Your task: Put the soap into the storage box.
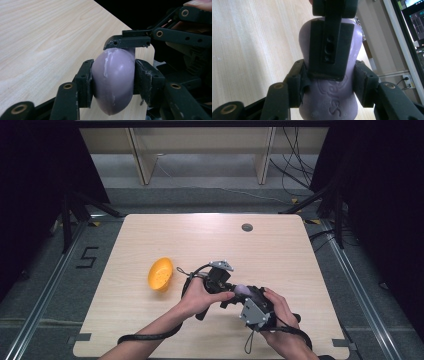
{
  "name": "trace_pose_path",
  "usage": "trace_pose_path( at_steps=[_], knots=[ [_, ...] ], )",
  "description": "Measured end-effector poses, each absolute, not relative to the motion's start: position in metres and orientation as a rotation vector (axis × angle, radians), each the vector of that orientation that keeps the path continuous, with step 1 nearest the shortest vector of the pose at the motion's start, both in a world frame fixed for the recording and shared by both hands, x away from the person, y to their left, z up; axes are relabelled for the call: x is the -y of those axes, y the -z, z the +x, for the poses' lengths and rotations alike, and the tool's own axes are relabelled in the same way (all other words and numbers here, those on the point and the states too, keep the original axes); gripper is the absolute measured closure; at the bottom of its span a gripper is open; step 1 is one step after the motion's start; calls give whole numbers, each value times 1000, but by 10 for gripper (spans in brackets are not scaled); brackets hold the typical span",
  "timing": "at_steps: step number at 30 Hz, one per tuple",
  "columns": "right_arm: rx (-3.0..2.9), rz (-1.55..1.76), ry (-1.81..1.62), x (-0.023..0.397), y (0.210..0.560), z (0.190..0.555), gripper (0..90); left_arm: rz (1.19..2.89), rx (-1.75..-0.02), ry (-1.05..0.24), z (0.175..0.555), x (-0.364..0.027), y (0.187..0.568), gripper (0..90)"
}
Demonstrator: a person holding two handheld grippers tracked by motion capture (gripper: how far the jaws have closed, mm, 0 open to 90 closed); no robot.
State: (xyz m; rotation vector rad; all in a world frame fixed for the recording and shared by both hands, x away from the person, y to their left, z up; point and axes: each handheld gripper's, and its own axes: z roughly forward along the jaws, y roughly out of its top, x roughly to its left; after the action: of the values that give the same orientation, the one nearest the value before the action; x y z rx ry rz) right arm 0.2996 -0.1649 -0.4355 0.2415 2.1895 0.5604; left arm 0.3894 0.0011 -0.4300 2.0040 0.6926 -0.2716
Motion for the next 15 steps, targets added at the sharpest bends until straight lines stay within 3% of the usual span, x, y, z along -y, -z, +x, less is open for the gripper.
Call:
trace_pose_path(
  at_steps=[5,11,15],
  knots=[
    [-2194,221,-555,166,436,301,502,2020,-672,295,389,-4,428,581],
    [-2204,251,-565,165,437,302,499,2023,-674,254,387,-4,427,585],
    [-2193,260,-554,167,435,304,348,2021,-689,195,385,-4,428,586]
  ],
)
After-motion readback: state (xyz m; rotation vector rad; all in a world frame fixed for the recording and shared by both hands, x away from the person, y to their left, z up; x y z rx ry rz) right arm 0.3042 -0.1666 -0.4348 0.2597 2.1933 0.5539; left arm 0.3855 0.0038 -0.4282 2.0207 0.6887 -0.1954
